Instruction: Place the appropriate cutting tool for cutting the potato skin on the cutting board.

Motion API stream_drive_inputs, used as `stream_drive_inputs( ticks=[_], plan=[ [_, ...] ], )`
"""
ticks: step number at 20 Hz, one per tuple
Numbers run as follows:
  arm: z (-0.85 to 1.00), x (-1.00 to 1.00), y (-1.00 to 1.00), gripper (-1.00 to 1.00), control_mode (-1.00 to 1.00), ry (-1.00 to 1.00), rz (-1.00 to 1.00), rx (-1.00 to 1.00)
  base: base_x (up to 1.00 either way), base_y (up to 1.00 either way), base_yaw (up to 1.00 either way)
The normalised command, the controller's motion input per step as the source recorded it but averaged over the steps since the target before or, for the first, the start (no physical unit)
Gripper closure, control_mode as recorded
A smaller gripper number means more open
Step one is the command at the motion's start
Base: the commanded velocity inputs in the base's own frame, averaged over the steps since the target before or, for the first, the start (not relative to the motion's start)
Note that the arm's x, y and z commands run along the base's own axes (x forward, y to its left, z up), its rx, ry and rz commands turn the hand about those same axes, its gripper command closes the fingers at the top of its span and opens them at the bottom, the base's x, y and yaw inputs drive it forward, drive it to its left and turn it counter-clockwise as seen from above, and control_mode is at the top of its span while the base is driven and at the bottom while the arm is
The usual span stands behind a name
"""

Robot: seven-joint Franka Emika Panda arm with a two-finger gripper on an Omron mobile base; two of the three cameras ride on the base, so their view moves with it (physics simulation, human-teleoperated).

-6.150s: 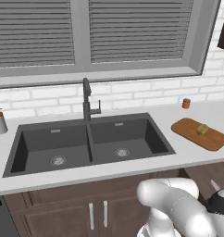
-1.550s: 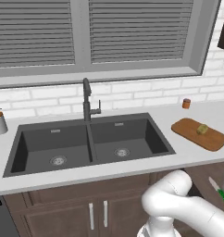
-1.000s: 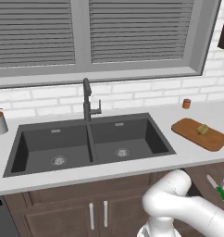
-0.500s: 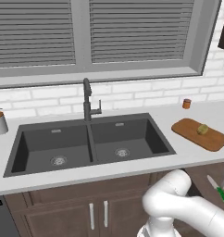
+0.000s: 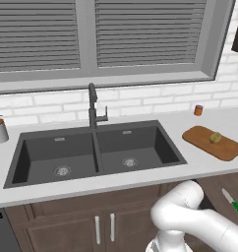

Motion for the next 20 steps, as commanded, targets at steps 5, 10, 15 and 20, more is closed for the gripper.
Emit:
stream_drive_inputs(
  ticks=[5, 10, 15, 20],
  plan=[
    [0.29, 0.00, 0.00, 1.00, -1.00, 0.00, 0.00, 0.00, 0.00, 0.00, 0.00],
    [0.93, -0.28, 0.00, 1.00, -1.00, 0.02, 0.00, 0.00, 0.00, 0.00, 0.00],
    [1.00, -0.84, 0.11, 1.00, -1.00, 0.00, 0.00, 0.00, 0.00, 0.00, 0.00],
    [1.00, -0.19, 0.37, 1.00, -1.00, 0.01, 0.00, 0.00, 0.00, 0.00, 0.00]
  ],
)
